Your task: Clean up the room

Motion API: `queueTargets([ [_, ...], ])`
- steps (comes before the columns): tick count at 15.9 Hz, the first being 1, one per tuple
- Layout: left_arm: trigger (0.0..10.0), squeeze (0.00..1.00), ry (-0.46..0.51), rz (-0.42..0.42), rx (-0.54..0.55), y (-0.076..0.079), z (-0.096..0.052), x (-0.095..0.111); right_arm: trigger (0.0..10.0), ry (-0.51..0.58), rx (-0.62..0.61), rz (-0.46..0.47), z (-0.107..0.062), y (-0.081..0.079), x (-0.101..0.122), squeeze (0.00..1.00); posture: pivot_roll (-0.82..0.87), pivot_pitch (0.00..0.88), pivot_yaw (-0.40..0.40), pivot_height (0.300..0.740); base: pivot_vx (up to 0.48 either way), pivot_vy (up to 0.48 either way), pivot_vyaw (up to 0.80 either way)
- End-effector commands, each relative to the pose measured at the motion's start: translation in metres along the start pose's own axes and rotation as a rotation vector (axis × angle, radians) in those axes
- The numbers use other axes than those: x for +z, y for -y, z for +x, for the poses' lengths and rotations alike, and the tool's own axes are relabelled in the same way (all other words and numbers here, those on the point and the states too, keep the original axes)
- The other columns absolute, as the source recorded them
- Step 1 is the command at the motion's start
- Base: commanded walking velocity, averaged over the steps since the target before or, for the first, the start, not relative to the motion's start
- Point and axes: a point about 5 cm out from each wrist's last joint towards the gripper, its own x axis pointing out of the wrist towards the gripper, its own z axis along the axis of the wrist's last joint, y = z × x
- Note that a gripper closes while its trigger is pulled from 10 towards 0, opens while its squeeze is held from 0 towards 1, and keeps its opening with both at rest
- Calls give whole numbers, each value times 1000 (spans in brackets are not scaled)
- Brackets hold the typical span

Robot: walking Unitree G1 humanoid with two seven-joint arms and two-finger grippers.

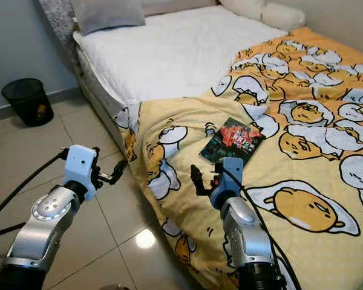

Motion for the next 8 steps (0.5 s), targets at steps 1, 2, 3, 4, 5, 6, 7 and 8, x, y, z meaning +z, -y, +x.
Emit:
queueTargets([
  [1, 10000, 0, -4, 15, -14, 1, 2, 2, 10000, -15, -11, -13, 2, 1, 1, 0, 66, 0, -14, 740, 292, 0, 0],
  [2, 10000, 0, -5, 16, -15, 1, 2, 2, 10000, -16, -11, -17, 2, 1, 0, 0, 66, 0, -14, 740, 289, 0, 406],
  [3, 10000, 0, -6, 19, -15, 0, 2, 3, 10000, -16, -15, -19, 2, 1, 0, 0, 65, 0, -12, 740, 289, 0, 438],
  [4, 10000, 0, -7, 20, -17, 0, 2, 2, 10000, -16, -24, -4, 3, 2, 0, 0, 63, 0, -9, 740, 292, 0, 0],
  [5, 10000, 0, -9, 21, -19, 0, 2, 2, 10000, -18, -24, -4, 2, 2, 0, 0, 63, 0, -8, 740, 292, 0, 0],
  [6, 10000, 0, -10, 22, -22, 1, 2, 2, 10000, -22, -25, -8, 2, 3, -1, 0, 62, 0, -6, 740, 289, 0, 0],
  [7, 10000, 0, -10, 22, -24, 1, 2, 2, 10000, -23, -26, -9, 2, 3, -1, 0, 62, 0, -6, 740, 292, 0, 0],
  [8, 10000, 0, -11, 23, -26, 1, 2, 2, 10000, -24, -22, -8, 3, 3, -1, 0, 64, 0, -5, 740, 292, 0, 0],
])
